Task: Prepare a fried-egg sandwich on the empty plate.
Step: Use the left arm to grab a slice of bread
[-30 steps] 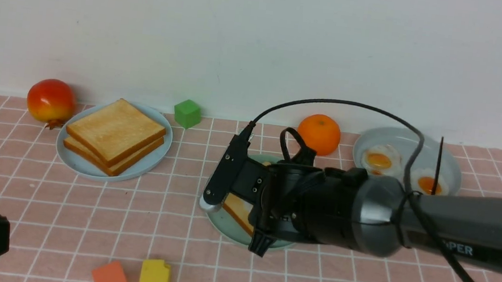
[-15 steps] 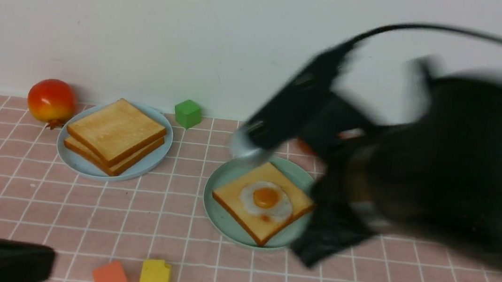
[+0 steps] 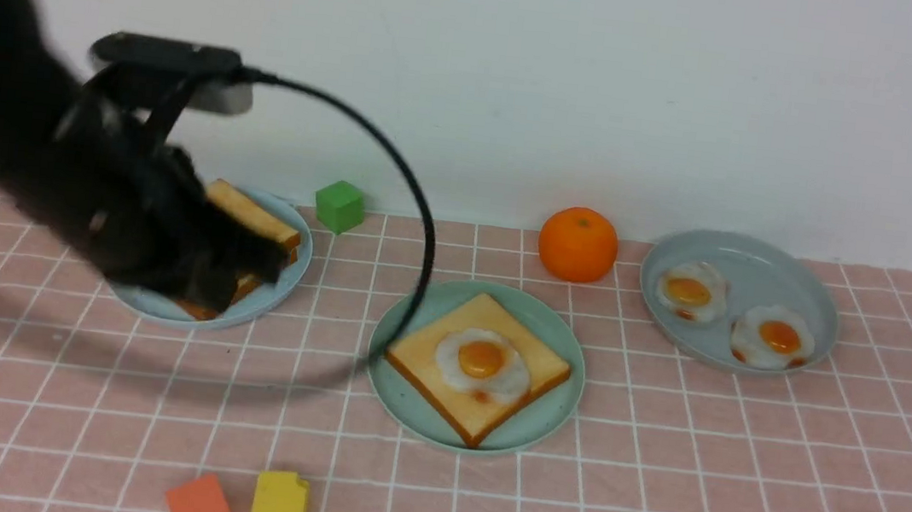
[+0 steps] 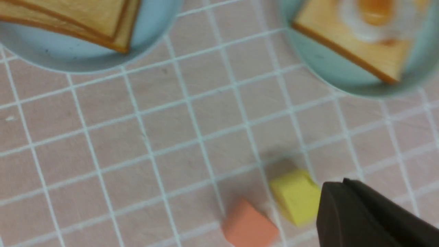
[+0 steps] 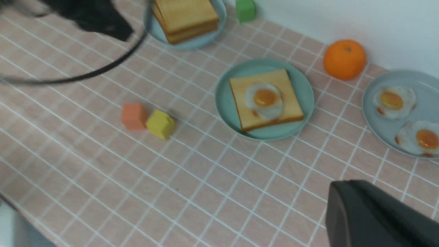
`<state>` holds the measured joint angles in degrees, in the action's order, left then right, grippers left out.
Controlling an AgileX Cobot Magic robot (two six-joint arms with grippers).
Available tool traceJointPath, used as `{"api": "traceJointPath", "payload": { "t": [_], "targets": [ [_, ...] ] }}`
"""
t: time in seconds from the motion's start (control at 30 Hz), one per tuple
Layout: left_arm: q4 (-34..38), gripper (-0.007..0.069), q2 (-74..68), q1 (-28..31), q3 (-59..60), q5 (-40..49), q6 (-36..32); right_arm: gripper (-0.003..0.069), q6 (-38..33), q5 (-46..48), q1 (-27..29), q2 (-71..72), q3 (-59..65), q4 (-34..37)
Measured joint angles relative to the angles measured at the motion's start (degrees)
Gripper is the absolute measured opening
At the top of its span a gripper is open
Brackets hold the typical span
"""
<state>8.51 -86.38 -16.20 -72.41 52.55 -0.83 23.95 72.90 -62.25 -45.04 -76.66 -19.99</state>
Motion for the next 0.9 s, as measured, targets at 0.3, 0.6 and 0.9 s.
{"api": "traceJointPath", "payload": {
  "t": [0.3, 0.6, 0.9],
  "targets": [
    [-8.0, -0.0011, -20.8, 1.7, -18.9, 8.5, -1.2, -0.0001, 0.0, 0.0, 0.0, 6.0, 6.3, 1.5],
    [-18.7, 0.0227, -27.7, 1.9, -22.7, 1.8, -5.4, 0.0002, -0.2, 0.0, 0.0, 6.5, 7.6, 3.0],
    [-23.7, 0.0434, -32.8, 2.6, -22.9, -3.8, -6.1, 0.0004, -0.2, 0.0, 0.0, 6.7, 7.6, 4.2]
  ]
}}
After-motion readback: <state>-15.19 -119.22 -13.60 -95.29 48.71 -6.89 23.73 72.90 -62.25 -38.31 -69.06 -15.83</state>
